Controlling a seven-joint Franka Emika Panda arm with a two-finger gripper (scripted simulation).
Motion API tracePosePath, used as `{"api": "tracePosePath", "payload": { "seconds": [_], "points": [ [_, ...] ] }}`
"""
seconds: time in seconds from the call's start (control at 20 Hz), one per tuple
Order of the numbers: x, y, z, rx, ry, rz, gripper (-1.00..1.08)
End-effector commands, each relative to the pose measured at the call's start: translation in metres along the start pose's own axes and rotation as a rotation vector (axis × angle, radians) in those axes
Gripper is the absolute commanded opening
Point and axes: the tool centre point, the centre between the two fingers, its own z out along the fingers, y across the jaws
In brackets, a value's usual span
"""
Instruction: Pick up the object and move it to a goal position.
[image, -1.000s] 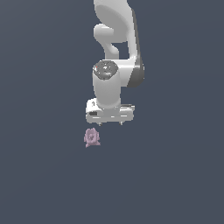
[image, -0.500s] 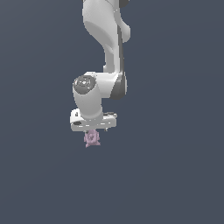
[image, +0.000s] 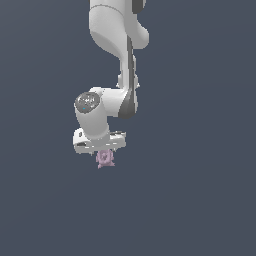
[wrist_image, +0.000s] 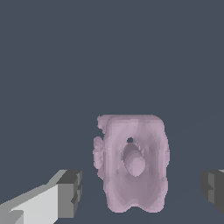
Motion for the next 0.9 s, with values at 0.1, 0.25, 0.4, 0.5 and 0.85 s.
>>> {"api": "tracePosePath", "payload": {
  "seconds": [0.1,0.25,0.4,0.5,0.85],
  "points": [
    [0.000,0.000,0.003,0.000,0.000,-0.001,1.00],
    [0.000,0.000,0.014,0.000,0.001,-0.002,1.00],
    [0.000,0.000,0.031,0.000,0.001,-0.003,1.00],
    [-0.001,0.000,0.041,-0.001,0.001,-0.004,1.00],
    [0.001,0.001,0.050,-0.001,0.001,-0.005,-1.00]
  ]
}}
